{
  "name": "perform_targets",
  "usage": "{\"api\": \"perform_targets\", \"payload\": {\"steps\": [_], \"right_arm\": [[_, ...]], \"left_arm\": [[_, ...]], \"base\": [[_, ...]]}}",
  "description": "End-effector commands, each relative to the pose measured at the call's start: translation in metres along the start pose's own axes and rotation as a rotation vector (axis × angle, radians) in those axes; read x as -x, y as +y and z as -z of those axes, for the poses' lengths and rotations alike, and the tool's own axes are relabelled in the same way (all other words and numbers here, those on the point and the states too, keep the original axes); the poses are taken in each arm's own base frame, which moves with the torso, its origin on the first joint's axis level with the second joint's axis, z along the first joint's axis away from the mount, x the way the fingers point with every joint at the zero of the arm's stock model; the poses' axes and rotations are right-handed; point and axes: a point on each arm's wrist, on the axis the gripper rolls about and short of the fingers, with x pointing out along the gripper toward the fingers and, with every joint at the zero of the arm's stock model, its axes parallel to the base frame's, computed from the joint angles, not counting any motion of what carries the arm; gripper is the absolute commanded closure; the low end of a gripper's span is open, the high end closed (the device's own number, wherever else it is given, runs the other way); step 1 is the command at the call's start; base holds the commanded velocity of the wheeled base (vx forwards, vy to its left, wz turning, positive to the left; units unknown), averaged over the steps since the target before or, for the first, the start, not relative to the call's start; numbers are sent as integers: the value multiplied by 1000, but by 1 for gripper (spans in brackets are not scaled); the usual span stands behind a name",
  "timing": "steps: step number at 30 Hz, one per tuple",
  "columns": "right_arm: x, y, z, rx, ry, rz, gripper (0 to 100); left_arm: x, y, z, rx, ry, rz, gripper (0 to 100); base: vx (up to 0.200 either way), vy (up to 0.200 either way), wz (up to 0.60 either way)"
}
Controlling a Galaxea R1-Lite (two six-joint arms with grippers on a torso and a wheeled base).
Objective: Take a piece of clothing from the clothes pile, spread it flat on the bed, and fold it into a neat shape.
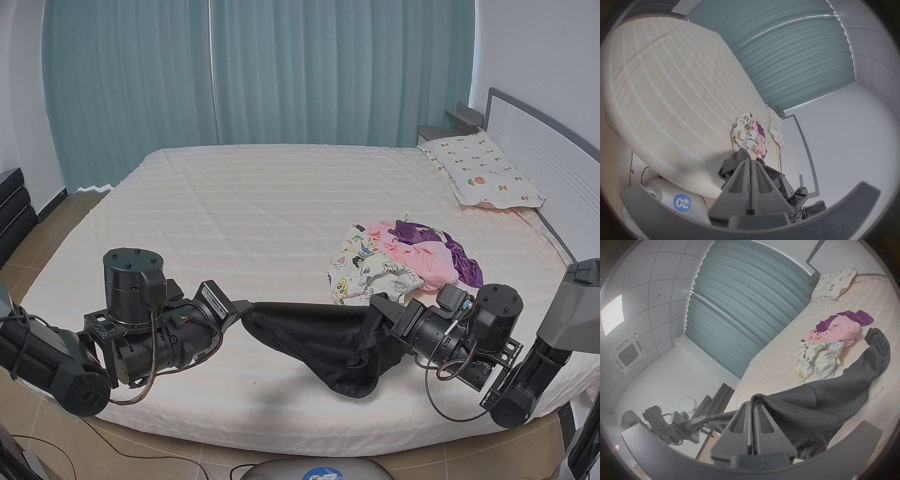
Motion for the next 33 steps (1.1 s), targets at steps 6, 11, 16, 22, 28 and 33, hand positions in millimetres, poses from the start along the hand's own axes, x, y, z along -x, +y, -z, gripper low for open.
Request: {"api": "perform_targets", "payload": {"steps": [6, 11, 16, 22, 28, 33], "right_arm": [[0, 1, 0, 0, -5, -12, 100], [0, 3, 2, 1, -11, -9, 100], [-1, 5, 4, 1, -11, -6, 100], [0, 4, 2, -1, -17, -6, 100], [0, 4, 2, -1, -18, -4, 100], [0, 4, 2, -1, -18, -4, 100]], "left_arm": [[0, 0, 0, 0, 1, 0, 100], [0, 0, 0, 0, 1, 0, 100], [0, 0, 0, 0, 2, -1, 100], [0, 0, 1, 0, 3, -1, 100], [0, 1, 1, 0, 3, -3, 100], [0, 1, 1, 0, 3, -3, 100]], "base": [[0, 200, 0], [0, 200, 0], [0, 200, 0], [0, 200, 0], [0, 200, 0], [0, 200, 0]]}}
